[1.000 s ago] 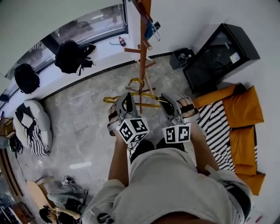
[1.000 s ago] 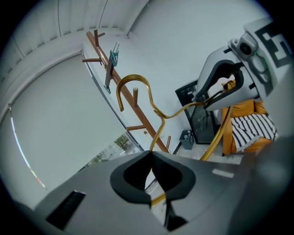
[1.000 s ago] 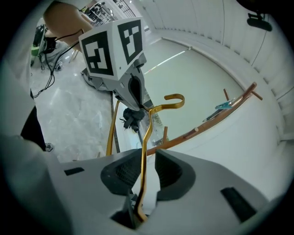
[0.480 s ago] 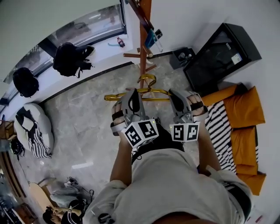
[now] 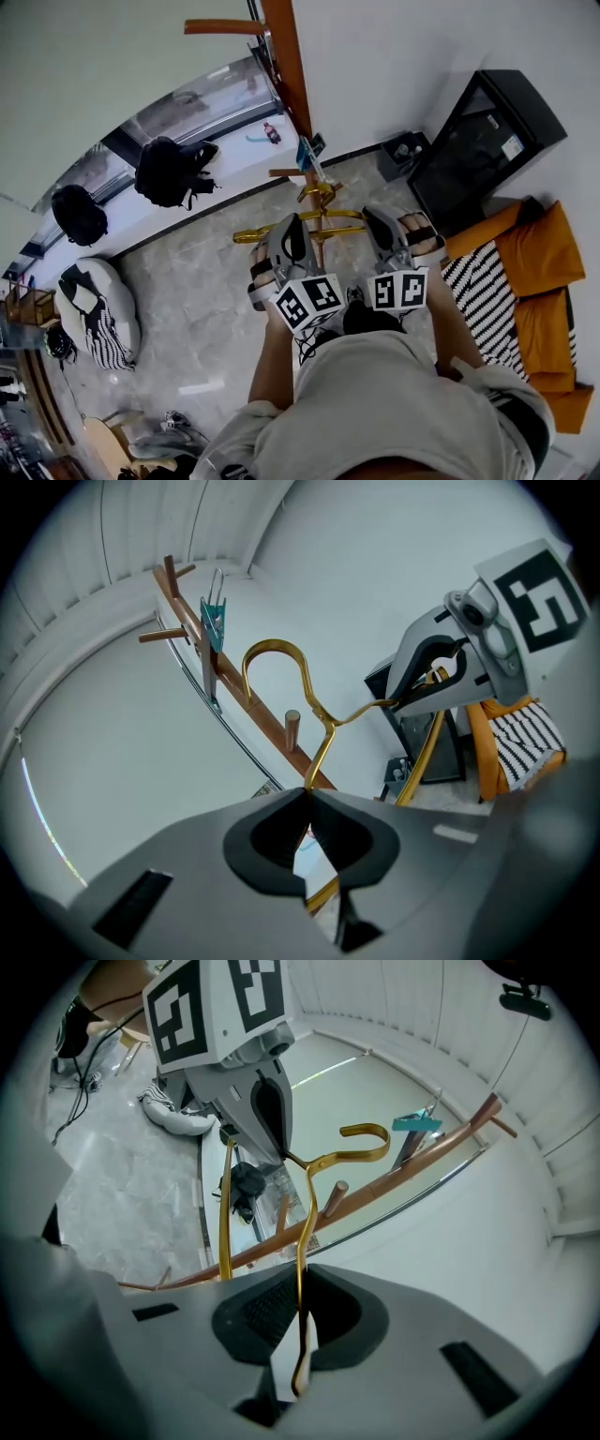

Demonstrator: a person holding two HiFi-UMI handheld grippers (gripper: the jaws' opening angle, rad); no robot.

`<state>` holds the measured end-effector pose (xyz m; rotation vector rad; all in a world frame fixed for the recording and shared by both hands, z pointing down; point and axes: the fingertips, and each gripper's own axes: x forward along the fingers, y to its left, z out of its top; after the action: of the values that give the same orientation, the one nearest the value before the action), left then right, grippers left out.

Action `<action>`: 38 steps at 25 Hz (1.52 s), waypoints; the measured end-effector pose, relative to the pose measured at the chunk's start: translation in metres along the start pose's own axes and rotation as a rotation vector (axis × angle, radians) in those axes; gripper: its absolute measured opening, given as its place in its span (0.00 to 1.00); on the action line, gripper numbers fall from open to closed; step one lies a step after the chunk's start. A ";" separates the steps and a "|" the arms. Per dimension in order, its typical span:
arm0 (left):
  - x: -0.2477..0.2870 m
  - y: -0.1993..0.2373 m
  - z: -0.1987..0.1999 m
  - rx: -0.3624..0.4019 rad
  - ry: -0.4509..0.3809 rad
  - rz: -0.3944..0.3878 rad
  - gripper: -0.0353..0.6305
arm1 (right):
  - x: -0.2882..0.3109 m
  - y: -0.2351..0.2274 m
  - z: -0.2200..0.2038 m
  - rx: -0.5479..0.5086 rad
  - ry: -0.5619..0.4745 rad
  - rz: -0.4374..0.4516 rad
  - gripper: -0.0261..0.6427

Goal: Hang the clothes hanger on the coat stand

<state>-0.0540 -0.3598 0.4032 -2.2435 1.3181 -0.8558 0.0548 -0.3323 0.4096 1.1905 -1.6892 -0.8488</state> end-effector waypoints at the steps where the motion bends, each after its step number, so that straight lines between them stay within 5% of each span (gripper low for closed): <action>1: 0.004 0.000 0.001 0.002 0.004 0.001 0.09 | 0.004 -0.001 -0.002 0.000 -0.001 0.004 0.06; 20: 0.055 -0.005 -0.020 0.003 0.118 0.022 0.09 | 0.067 0.014 -0.030 0.062 -0.049 0.126 0.06; 38: 0.087 -0.007 -0.034 -0.036 0.200 0.064 0.09 | 0.114 0.023 -0.045 0.008 -0.118 0.179 0.06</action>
<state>-0.0408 -0.4344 0.4586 -2.1755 1.4966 -1.0632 0.0709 -0.4355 0.4775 0.9930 -1.8647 -0.8151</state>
